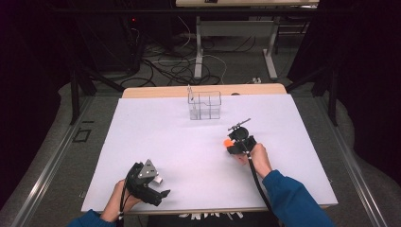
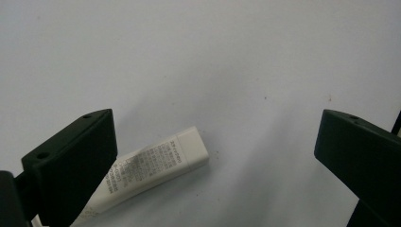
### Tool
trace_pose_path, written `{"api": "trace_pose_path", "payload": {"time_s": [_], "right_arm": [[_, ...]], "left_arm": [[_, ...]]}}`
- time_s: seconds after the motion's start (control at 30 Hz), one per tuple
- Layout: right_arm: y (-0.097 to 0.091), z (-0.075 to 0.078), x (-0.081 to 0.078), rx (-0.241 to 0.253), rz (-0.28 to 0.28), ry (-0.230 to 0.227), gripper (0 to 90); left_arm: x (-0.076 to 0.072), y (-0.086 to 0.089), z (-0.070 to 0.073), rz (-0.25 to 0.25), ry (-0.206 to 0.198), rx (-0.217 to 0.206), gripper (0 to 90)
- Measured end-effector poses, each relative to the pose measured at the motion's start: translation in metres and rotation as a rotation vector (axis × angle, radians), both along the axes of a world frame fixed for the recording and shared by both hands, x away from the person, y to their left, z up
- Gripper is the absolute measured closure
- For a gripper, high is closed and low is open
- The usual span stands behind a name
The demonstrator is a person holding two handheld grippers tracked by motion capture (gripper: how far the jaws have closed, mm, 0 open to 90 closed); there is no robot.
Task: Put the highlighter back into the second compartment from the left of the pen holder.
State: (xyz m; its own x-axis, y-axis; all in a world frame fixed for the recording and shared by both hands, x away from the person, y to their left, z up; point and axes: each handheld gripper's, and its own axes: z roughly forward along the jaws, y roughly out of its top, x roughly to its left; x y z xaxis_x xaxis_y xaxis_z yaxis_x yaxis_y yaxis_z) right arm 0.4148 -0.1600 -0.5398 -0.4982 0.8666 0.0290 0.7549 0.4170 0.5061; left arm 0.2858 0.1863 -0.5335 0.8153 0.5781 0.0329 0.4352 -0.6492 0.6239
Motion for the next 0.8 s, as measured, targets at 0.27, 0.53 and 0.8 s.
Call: {"api": "trace_pose_path", "payload": {"time_s": [0.27, 0.53, 0.8], "right_arm": [[-0.002, -0.002, 0.001, 0.036, -0.005, -0.01, 64.4], [-0.007, 0.0, 0.001, 0.087, -0.008, 0.006, 64.6], [-0.012, 0.009, -0.003, 0.119, 0.016, -0.05, 64.6]], "left_arm": [[0.0, 0.0, 0.0, 0.002, -0.003, -0.004, 0.2], [0.0, 0.001, 0.0, 0.006, -0.009, -0.004, 0.3], [-0.001, 0.0, 0.001, 0.003, -0.008, 0.002, 0.2]]}}
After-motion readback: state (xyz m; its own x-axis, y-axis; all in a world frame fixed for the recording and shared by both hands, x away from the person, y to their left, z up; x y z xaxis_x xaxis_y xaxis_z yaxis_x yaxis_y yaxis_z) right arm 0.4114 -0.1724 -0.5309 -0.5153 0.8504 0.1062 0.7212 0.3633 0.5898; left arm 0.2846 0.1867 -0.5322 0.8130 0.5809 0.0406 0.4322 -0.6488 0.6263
